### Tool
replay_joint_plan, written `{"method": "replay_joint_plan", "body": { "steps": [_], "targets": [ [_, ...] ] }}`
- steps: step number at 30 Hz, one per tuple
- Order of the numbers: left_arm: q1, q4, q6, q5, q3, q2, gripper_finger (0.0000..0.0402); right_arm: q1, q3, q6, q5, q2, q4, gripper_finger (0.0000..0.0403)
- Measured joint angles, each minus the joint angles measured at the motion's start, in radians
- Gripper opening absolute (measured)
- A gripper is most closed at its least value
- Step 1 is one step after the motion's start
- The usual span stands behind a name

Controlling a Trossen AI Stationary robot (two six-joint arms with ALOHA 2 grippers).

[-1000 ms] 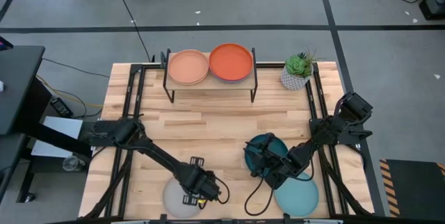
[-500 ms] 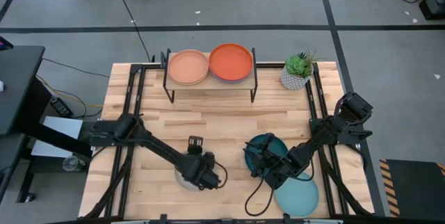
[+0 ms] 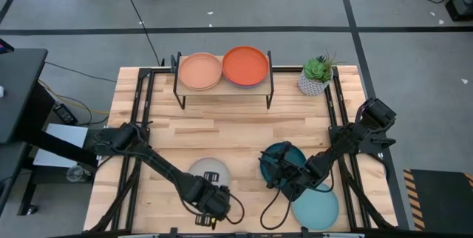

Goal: Place and stack plates onto a shelf
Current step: Stack the gray plate on top of the brown plate on the shelf

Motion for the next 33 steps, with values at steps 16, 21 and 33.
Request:
{"method": "replay_joint_plan", "body": {
  "steps": [16,21,33],
  "targets": [
    [-0.003,0.178,-0.145,0.061,-0.117,0.006,0.0142,0.000,0.000,-0.001,-0.008,0.000,0.001,0.0134],
    [-0.003,0.201,-0.148,0.053,-0.152,0.006,0.0142,0.000,0.000,-0.003,-0.008,0.000,0.000,0.0134],
    [-0.002,0.187,-0.143,0.010,-0.167,0.006,0.0066,0.000,0.000,-0.003,-0.008,0.000,0.000,0.0134]
  ]
}}
